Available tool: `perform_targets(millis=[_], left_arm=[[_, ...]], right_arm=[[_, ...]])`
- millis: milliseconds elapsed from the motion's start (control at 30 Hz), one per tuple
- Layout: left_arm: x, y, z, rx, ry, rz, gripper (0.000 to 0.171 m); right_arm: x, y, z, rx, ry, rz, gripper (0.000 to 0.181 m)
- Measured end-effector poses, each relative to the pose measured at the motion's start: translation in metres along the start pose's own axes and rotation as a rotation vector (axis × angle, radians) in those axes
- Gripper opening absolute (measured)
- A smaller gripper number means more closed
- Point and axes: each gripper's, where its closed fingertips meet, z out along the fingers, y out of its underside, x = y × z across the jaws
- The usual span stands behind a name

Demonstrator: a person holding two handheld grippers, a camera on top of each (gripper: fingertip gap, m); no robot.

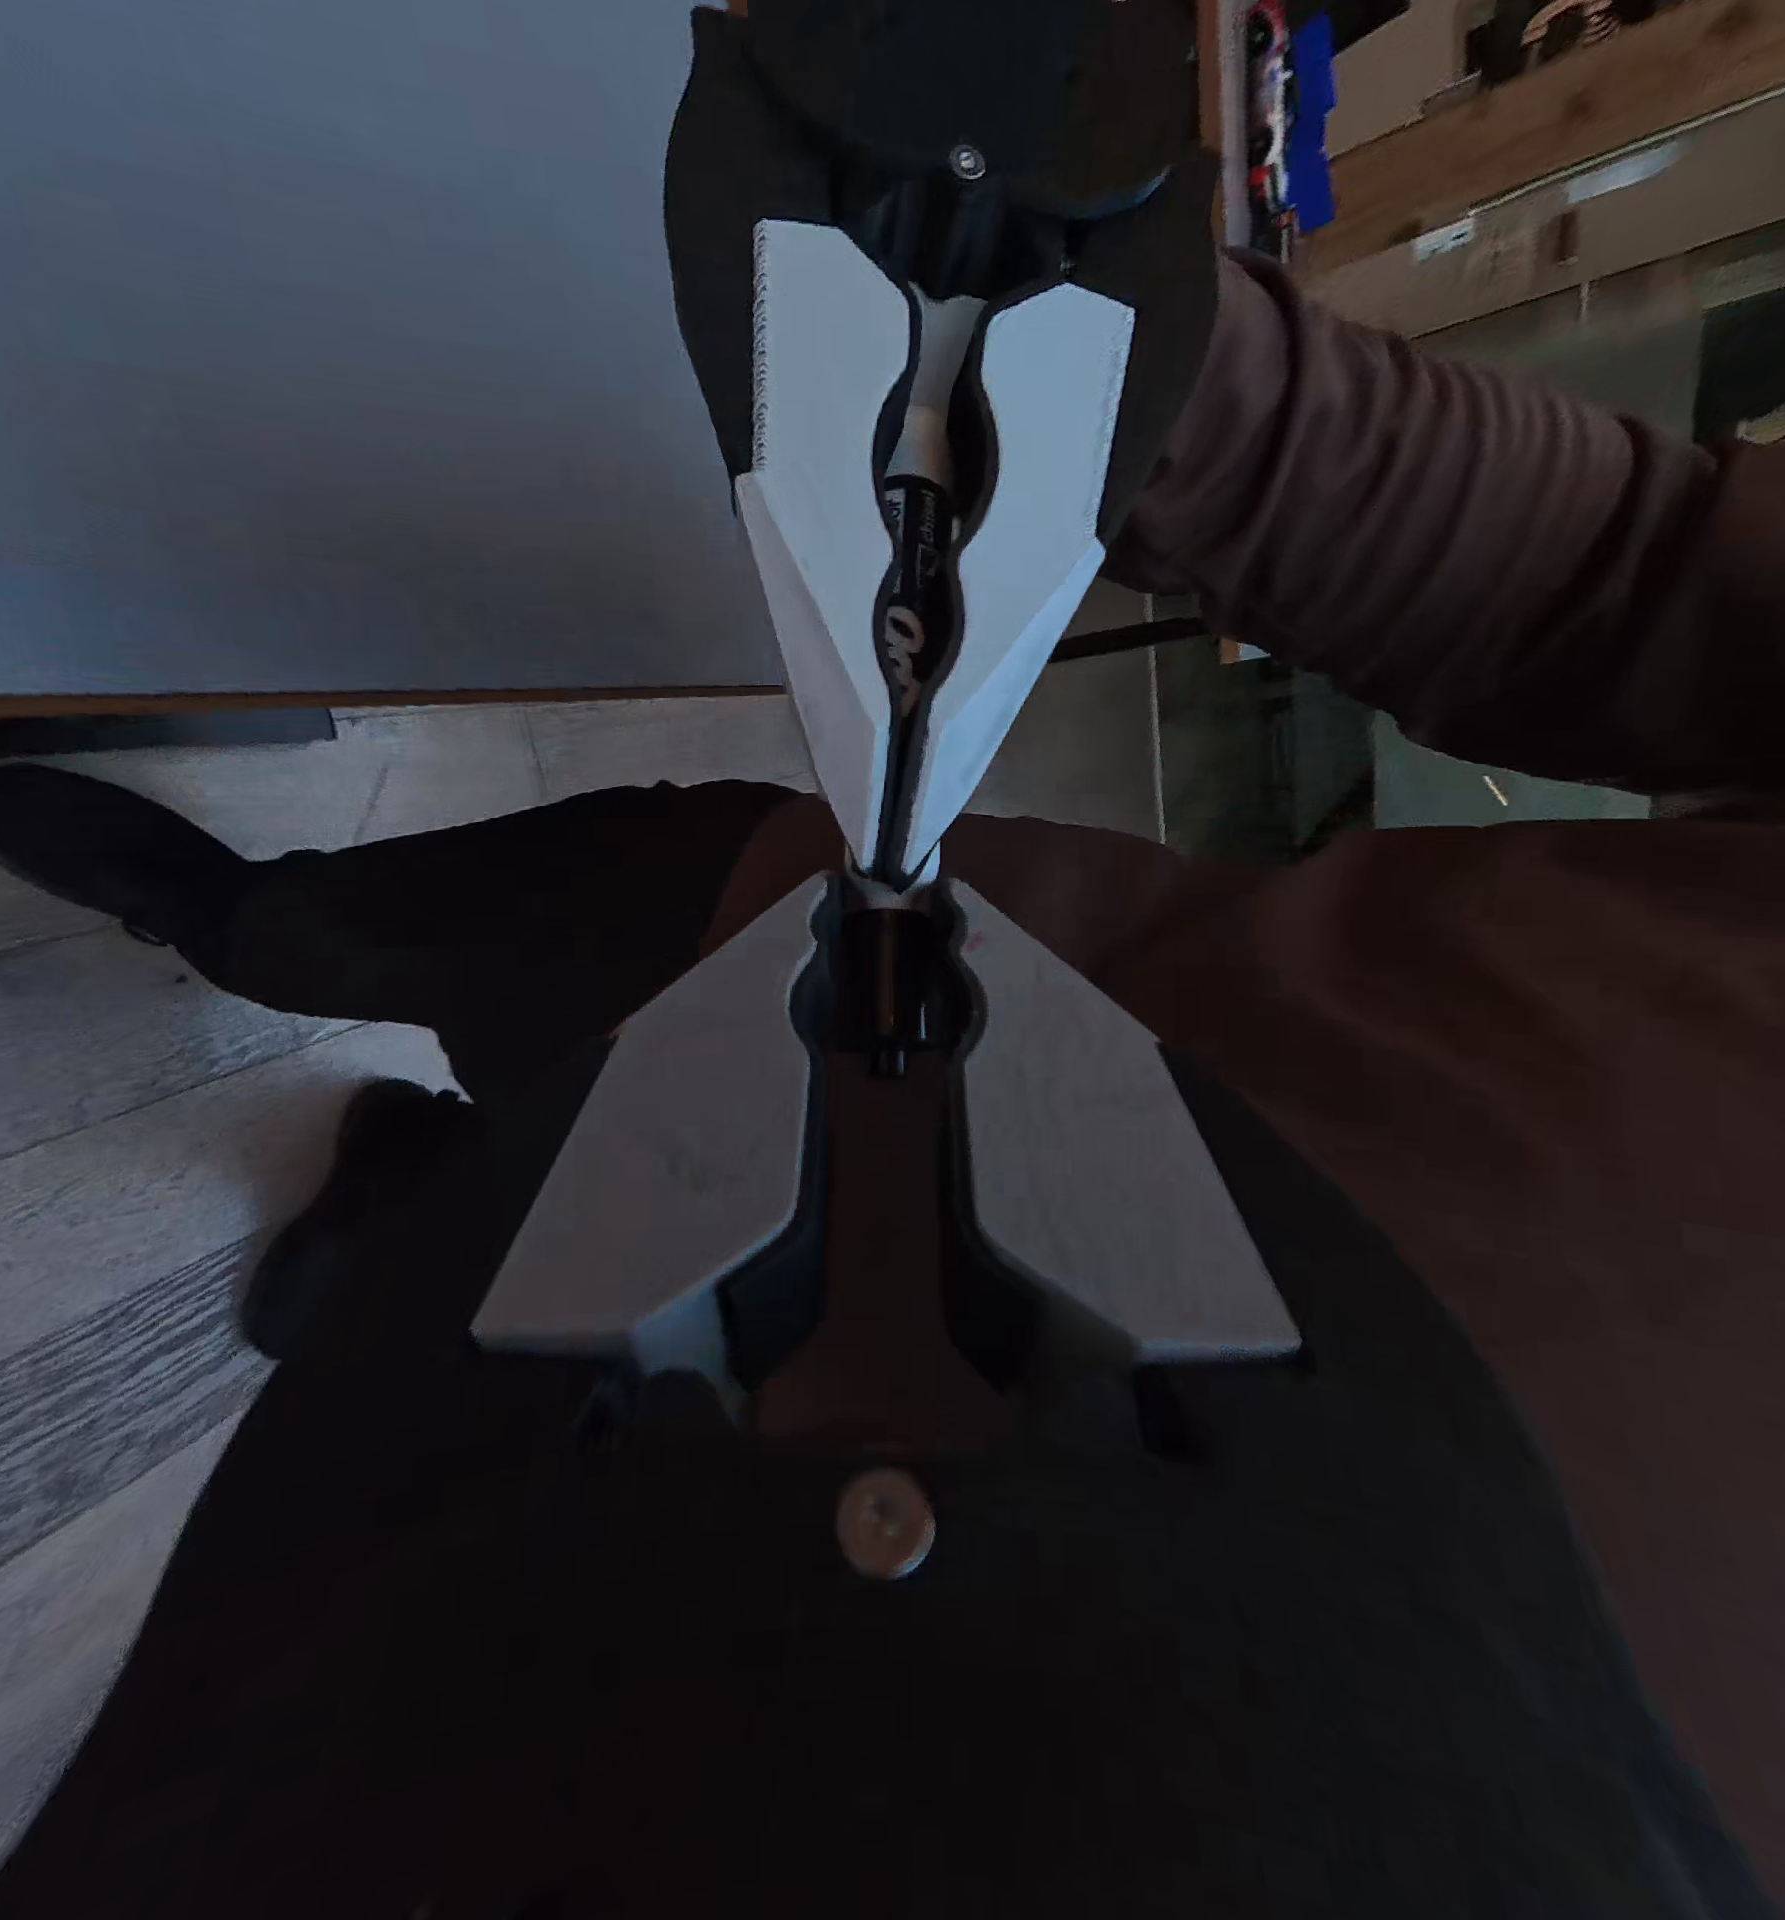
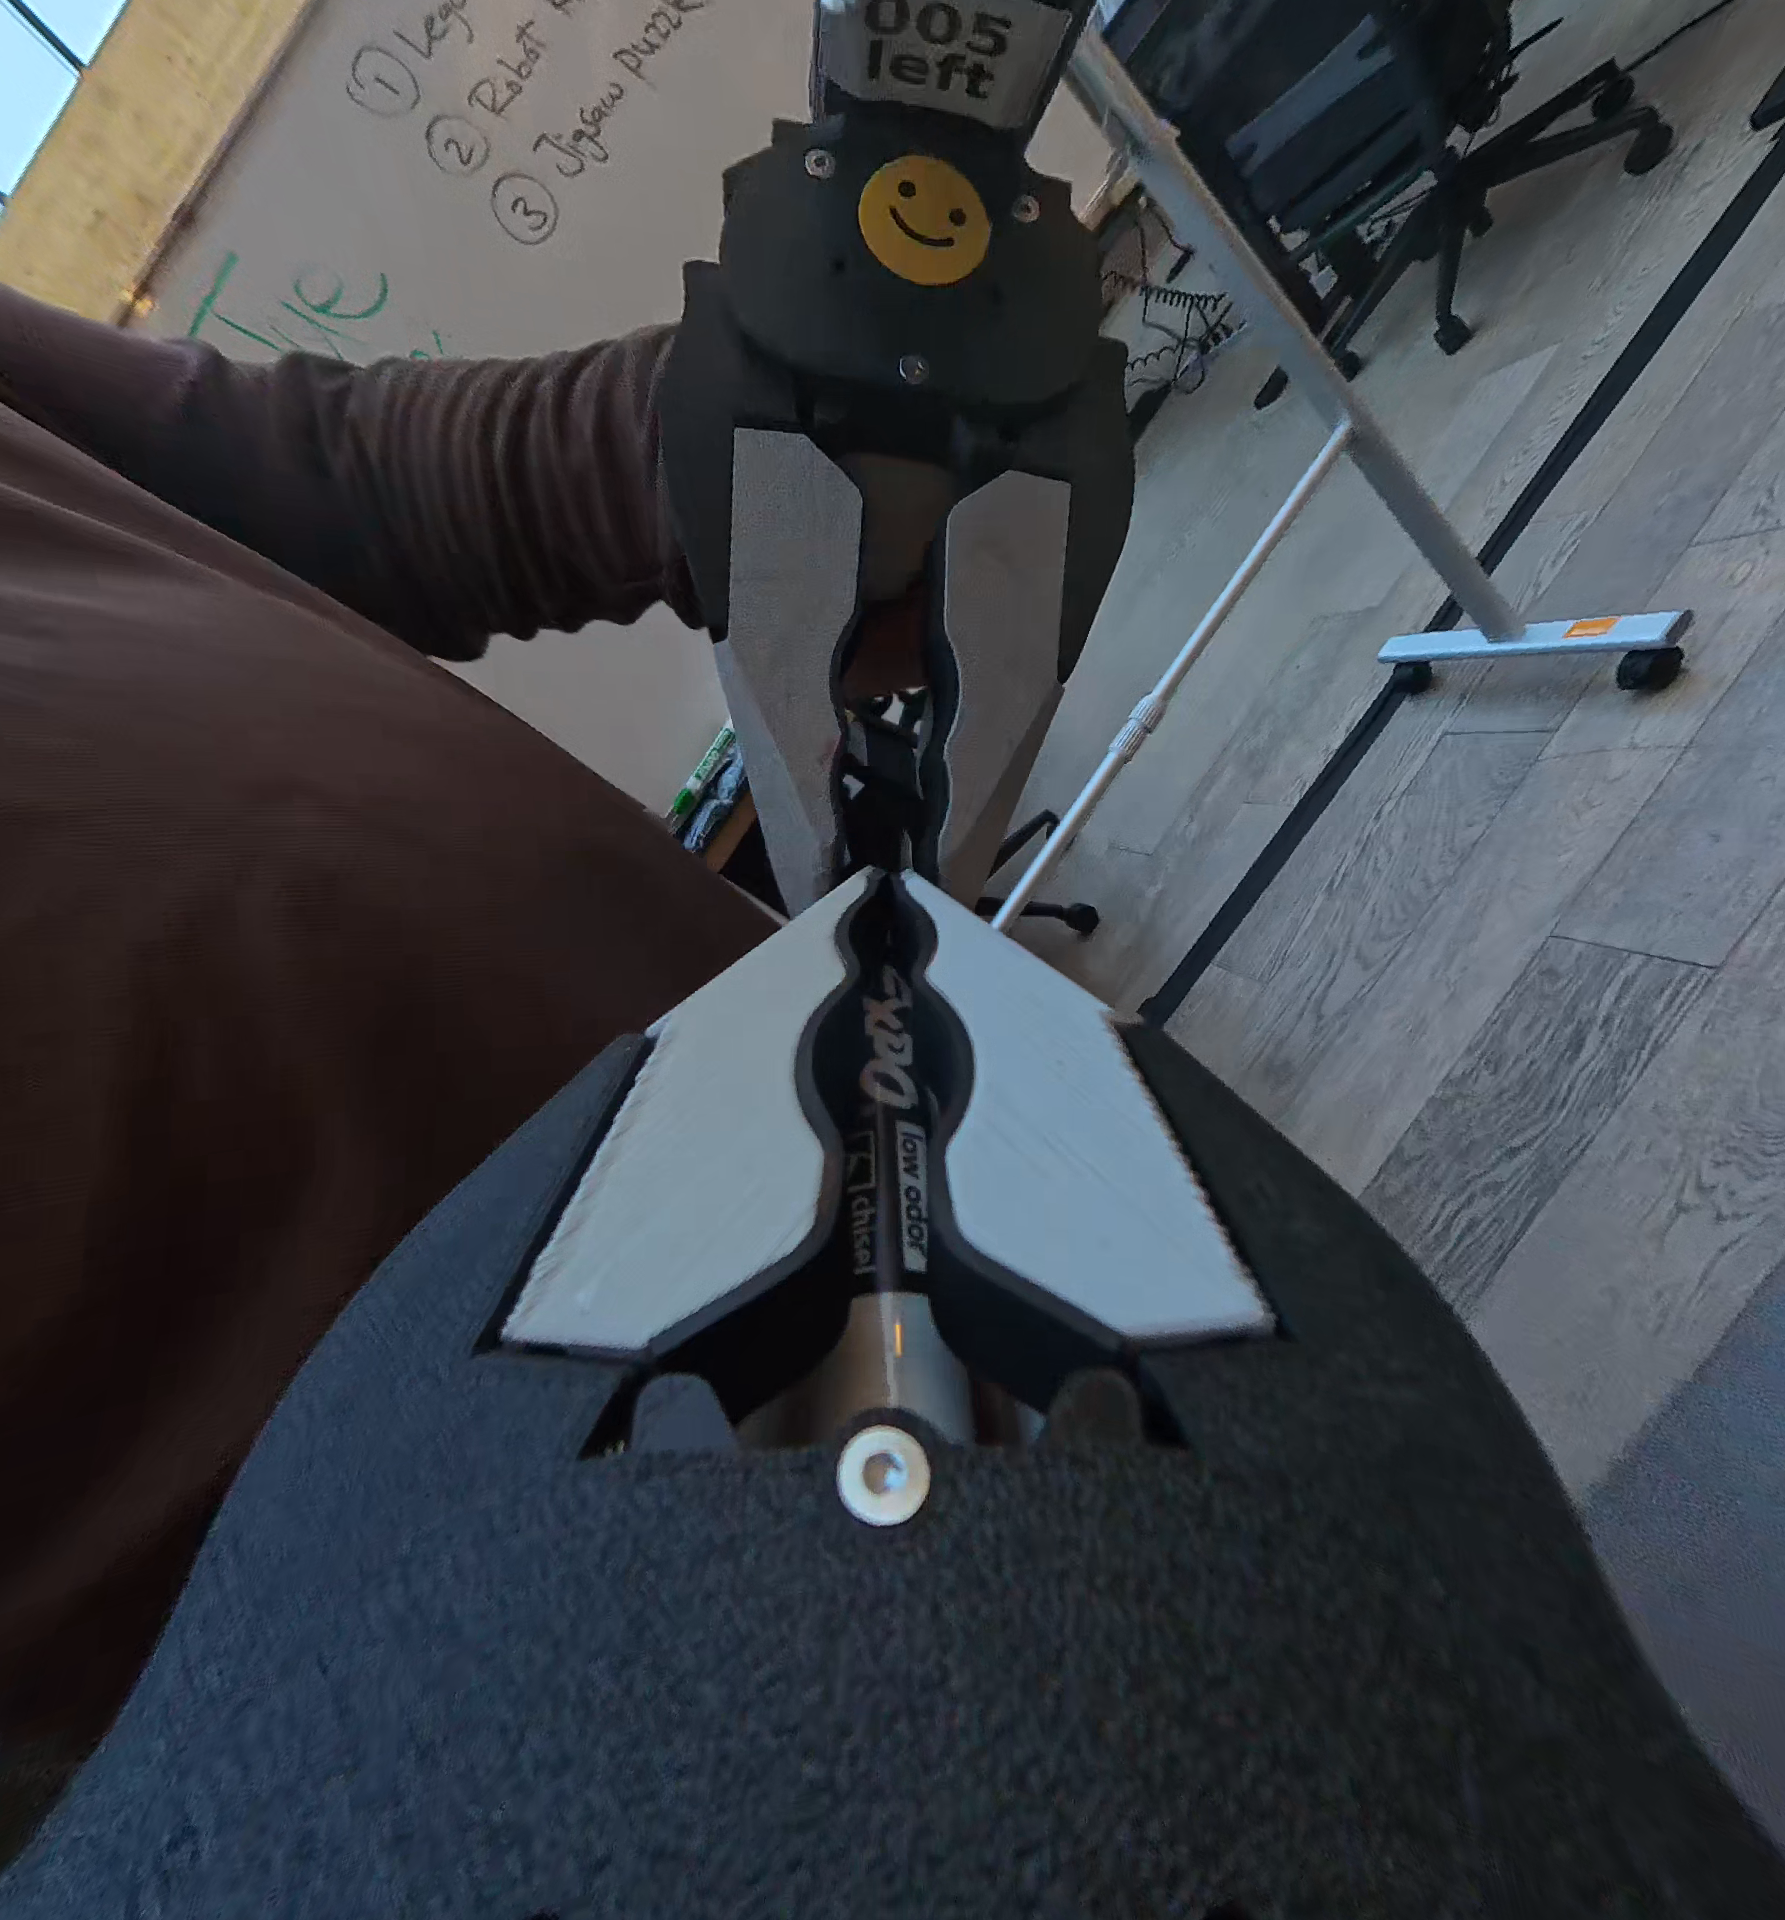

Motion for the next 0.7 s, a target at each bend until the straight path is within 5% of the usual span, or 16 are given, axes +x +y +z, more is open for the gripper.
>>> perform_targets(millis=[233,400,700], left_arm=[[-0.070,-0.064,0.049,-0.161,-0.085,-0.096,0.013],[-0.091,-0.093,0.075,-0.142,-0.020,-0.176,0.013],[-0.132,-0.090,0.105,-0.192,-0.134,-0.195,0.013]], right_arm=[[0.087,0.011,-0.074,0.057,0.050,0.072,0.002],[0.124,0.021,-0.109,0.027,0.143,0.112,0.012],[0.169,0.025,-0.163,-0.001,0.484,0.042,0.014]])
